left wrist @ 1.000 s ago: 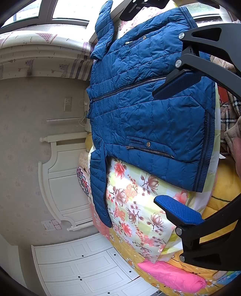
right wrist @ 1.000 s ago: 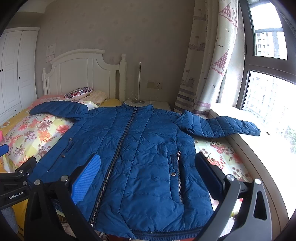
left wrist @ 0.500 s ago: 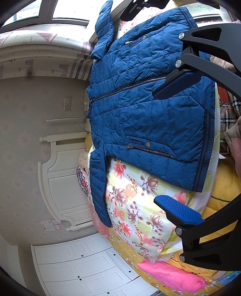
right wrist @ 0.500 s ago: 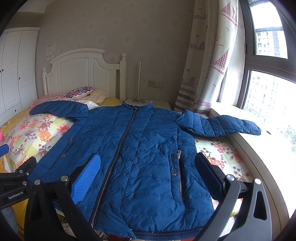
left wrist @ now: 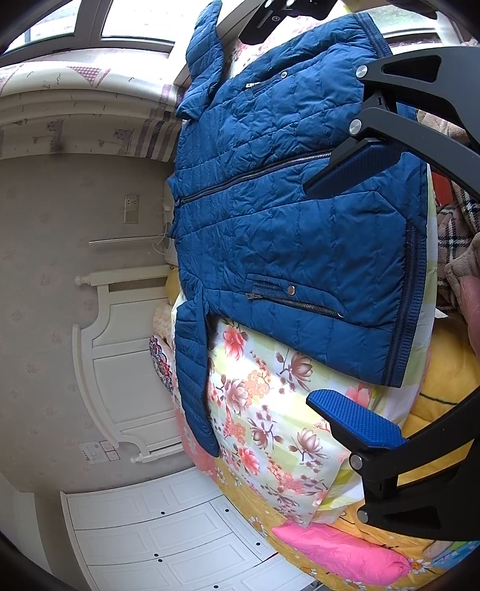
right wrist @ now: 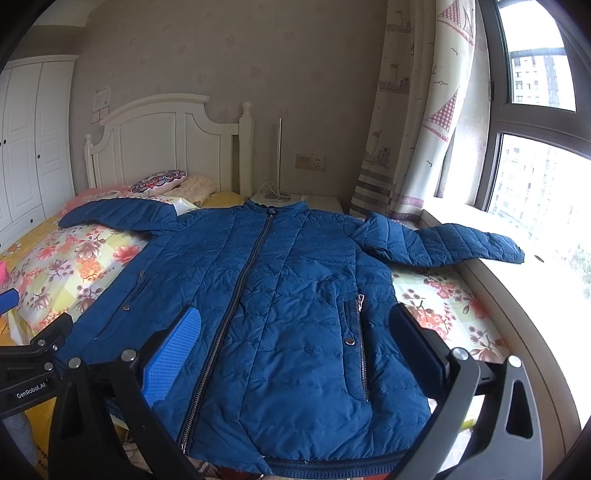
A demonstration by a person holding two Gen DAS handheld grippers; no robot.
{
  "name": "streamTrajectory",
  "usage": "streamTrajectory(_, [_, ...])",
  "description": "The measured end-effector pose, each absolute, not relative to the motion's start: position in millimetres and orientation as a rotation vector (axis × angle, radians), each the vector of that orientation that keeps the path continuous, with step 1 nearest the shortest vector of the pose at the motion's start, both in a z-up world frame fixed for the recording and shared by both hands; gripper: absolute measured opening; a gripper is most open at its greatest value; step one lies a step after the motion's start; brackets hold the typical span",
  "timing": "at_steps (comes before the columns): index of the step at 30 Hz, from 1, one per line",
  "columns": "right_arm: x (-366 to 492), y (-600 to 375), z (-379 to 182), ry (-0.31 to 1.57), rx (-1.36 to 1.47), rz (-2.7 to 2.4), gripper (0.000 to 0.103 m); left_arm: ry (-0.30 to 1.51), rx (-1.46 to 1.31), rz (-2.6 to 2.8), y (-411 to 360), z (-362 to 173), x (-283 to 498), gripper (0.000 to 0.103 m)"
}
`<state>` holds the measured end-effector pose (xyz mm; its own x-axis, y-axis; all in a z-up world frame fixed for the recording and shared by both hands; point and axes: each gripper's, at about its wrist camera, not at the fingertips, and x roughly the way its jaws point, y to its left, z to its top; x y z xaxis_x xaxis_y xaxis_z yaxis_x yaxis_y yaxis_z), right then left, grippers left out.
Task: Fold large clothes
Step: 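Grasp the blue jacket sleeve cuff with the right gripper and lift it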
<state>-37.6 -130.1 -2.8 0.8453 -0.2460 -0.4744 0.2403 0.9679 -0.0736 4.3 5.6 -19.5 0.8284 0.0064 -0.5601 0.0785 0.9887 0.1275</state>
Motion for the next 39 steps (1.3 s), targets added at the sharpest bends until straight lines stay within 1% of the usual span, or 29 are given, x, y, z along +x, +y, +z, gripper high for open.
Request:
streamTrajectory(6, [-26,-146,-17,0.531,0.039,-0.232,0.101,0.642,0.157,-0.043,2,-34,20,0.099])
streamTrajectory(9, [-10,-163,-29,0.558,0.066,-0.21,0.101,0.697,0.171,-0.061,-3,-47,47,0.099])
streamTrajectory(12, [9,-188,-41,0.613,0.126,-0.209,0.101,0.772,0.197,-0.076,-10,-66,91,0.099])
streamTrajectory(18, [62,-276,-72,0.719,0.276,-0.313,0.101,0.947,0.216,-0.122,-33,-95,208,0.099])
streamTrajectory(21, [91,-336,-83,0.712,0.369,-0.426,0.101,0.926,0.232,-0.115,-48,-102,262,0.099])
streamTrajectory(24, [124,-406,-93,0.666,0.479,-0.547,0.101,0.926,0.143,-0.174,-53,-114,309,0.099])
streamTrajectory(27, [148,-462,-100,0.644,0.563,-0.651,0.1,0.955,0.04,-0.241,-52,-128,340,0.099])
streamTrajectory(31, [173,-511,-107,0.613,0.605,-0.742,0.098,0.925,0.06,-0.233,-55,-135,342,0.099])
streamTrajectory(32, [180,-521,-109,0.615,0.615,-0.748,0.088,0.93,0.087,-0.227,-58,-137,342,0.099])
streamTrajectory(33, [185,-529,-112,0.612,0.624,-0.747,0.075,0.935,0.103,-0.225,-60,-138,343,0.099])
streamTrajectory(34, [190,-530,-112,0.617,0.63,-0.746,0.069,0.94,0.103,-0.226,-60,-137,346,0.099])
streamTrajectory(35, [194,-535,-113,0.618,0.641,-0.742,0.055,0.944,0.098,-0.228,-59,-138,347,0.099])
streamTrajectory(36, [195,-536,-113,0.612,0.648,-0.744,0.036,0.947,0.095,-0.231,-58,-138,350,0.099])
streamTrajectory(37, [194,-538,-110,0.585,0.653,-0.756,0.025,0.946,0.095,-0.232,-58,-138,350,0.099])
streamTrajectory(38, [193,-537,-106,0.545,0.648,-0.748,0.017,0.943,0.095,-0.232,-59,-137,348,0.099])
streamTrajectory(39, [195,-528,-96,0.496,0.617,-0.717,0.013,0.939,0.095,-0.235,-58,-137,347,0.099])
